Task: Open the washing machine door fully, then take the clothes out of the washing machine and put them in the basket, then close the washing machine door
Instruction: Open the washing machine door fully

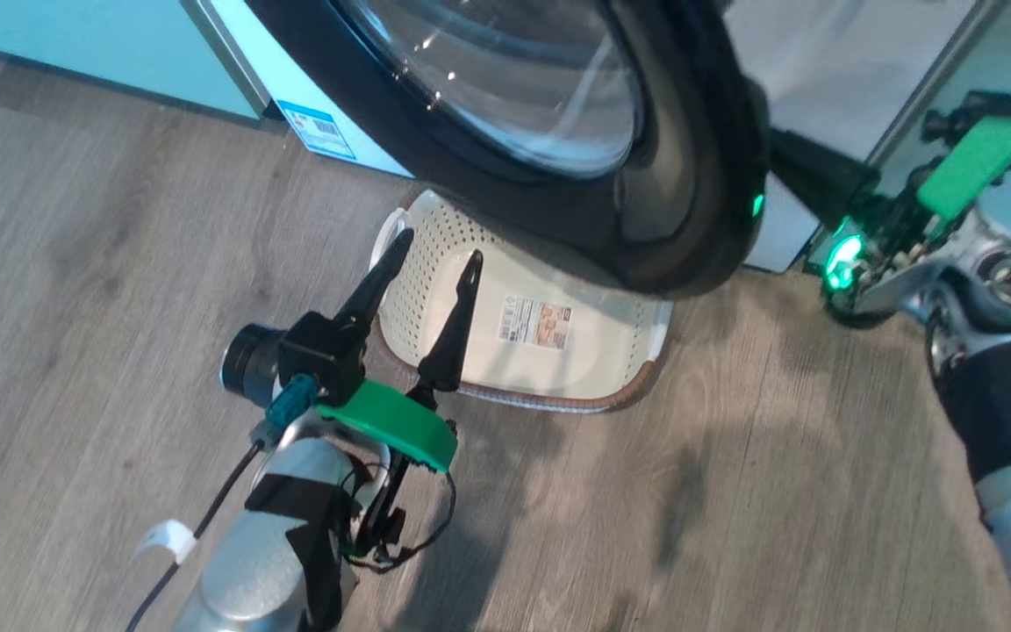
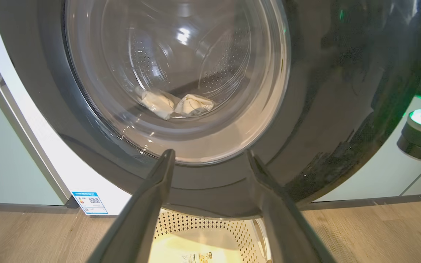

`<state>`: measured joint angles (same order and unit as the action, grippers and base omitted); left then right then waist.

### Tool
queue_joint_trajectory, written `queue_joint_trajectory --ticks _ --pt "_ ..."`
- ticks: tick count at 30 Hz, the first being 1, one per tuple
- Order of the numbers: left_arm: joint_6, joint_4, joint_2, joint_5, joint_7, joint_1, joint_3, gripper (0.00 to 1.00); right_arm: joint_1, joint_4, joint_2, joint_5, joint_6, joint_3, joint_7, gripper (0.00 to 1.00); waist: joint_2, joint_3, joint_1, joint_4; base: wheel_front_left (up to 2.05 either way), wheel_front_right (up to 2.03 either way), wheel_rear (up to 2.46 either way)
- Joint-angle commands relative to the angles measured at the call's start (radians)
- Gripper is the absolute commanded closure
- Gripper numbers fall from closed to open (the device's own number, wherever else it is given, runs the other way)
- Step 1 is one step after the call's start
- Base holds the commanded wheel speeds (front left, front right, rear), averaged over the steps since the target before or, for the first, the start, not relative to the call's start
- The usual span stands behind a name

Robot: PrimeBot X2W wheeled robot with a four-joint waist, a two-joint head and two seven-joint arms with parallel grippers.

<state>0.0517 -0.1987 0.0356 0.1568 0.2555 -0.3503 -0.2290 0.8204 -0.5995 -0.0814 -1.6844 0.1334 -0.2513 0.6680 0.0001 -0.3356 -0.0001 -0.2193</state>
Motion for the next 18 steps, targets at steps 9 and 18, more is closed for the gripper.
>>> queue_joint_trajectory --ticks 9,18 --pt "0.028 0.006 0.015 -0.021 0.006 0.031 0.039 0.00 -0.100 0.110 0.031 -0.119 -0.003 -0.128 0.004 1.00 -0.0001 0.078 0.0001 -0.004 0.00 0.00 0.00" --pt "0.037 -0.008 0.015 -0.036 0.006 0.067 0.040 0.00 -0.192 0.173 0.031 -0.214 -0.003 -0.230 -0.037 1.00 -0.0001 0.130 0.0001 -0.005 0.00 0.00 0.00"
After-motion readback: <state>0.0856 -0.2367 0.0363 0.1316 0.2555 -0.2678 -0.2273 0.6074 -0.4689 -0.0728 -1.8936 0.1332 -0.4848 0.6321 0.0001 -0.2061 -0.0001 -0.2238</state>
